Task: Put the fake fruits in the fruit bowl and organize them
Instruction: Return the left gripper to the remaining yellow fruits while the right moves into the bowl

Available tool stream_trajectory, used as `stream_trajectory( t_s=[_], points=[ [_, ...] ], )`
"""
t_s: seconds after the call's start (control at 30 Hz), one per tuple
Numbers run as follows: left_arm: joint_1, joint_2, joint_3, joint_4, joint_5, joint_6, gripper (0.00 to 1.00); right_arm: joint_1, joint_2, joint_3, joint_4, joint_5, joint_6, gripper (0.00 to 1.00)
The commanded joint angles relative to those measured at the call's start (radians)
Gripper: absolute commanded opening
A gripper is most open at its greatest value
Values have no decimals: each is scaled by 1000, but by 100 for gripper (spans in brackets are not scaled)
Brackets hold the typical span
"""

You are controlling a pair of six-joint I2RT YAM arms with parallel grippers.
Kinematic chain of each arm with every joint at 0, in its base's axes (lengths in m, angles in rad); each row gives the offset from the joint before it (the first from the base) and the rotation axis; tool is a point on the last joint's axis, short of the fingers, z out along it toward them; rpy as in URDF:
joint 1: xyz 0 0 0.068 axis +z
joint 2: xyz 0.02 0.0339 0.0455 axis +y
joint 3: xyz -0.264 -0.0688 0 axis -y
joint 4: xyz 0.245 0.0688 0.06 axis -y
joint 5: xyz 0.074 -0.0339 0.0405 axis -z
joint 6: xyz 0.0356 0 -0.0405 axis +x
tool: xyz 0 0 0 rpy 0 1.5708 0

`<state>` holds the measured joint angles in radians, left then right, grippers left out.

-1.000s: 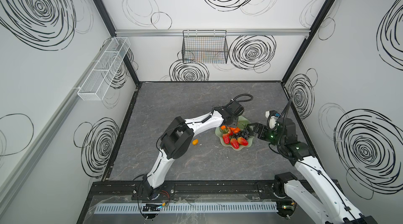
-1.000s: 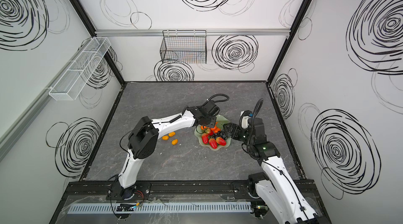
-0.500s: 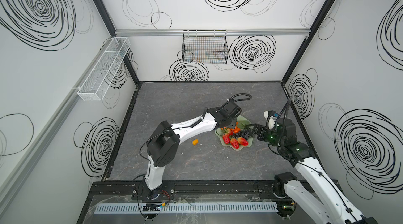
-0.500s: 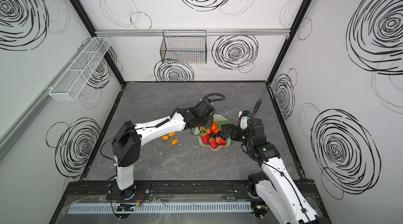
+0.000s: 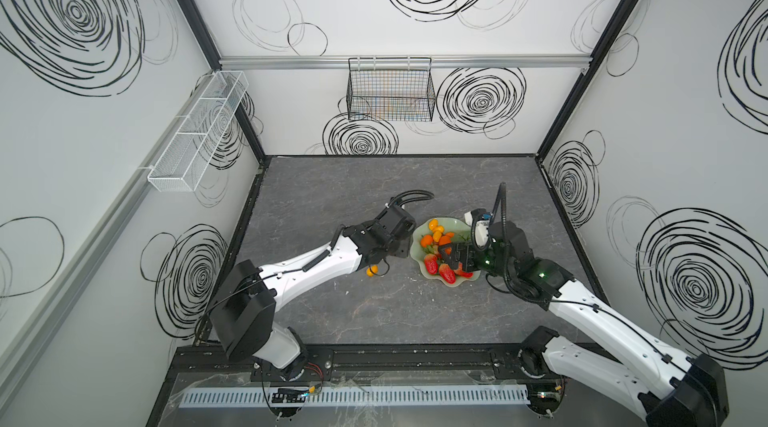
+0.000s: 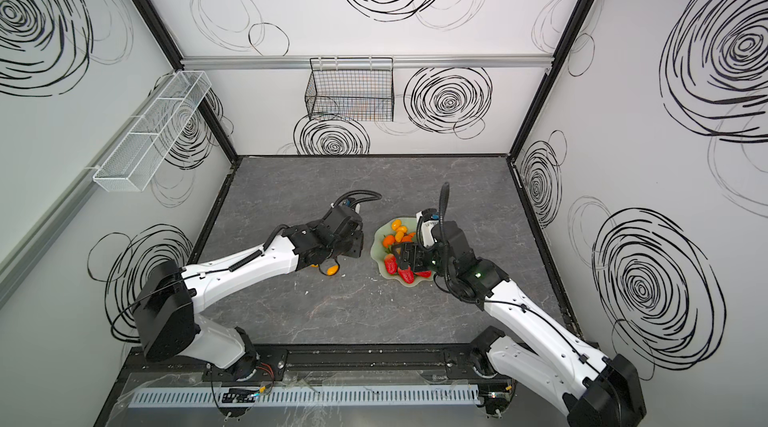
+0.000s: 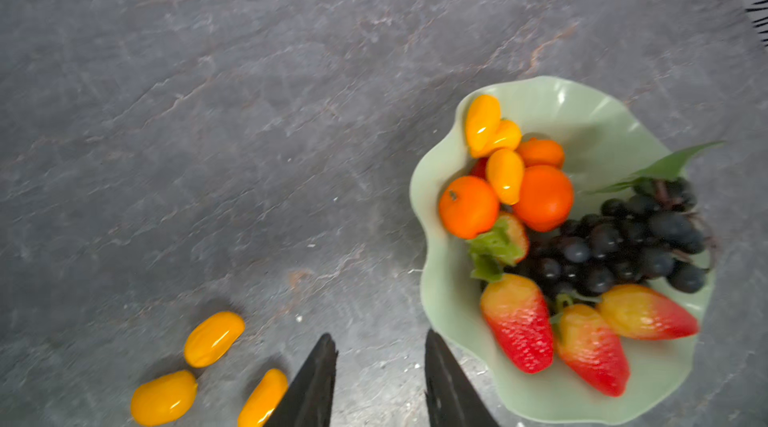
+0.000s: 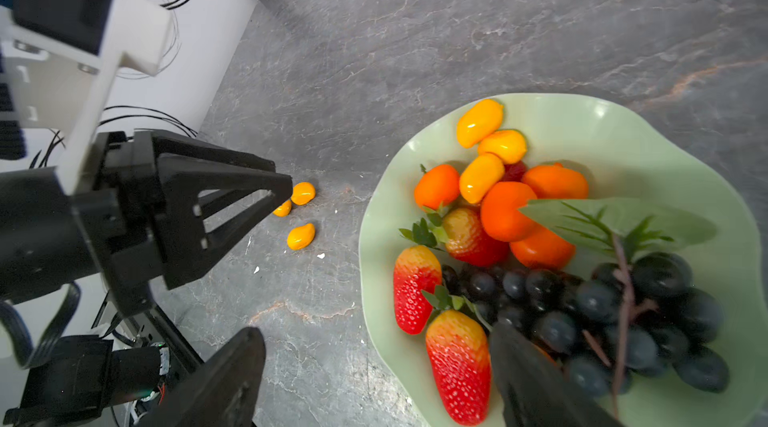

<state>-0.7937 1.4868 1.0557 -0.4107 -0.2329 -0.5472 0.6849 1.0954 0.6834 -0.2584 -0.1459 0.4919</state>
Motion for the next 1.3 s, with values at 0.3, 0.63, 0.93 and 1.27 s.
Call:
stream_trajectory(
  t_s=[0.3,0.63,0.93,1.27],
  points=[
    [186,-177,-272,12,-29,-50,40,223,232,176,90,106,-5,89],
    [319,-180,-345,52,22,-113,45,337,375,314,12,168,-6,89],
    [323,-76,-319,74,18,-143,48,340,400,326,-22,162,8,89],
    [324,14,-290,116,27,-163,48,334,377,292,-33,177,2,89]
  ],
)
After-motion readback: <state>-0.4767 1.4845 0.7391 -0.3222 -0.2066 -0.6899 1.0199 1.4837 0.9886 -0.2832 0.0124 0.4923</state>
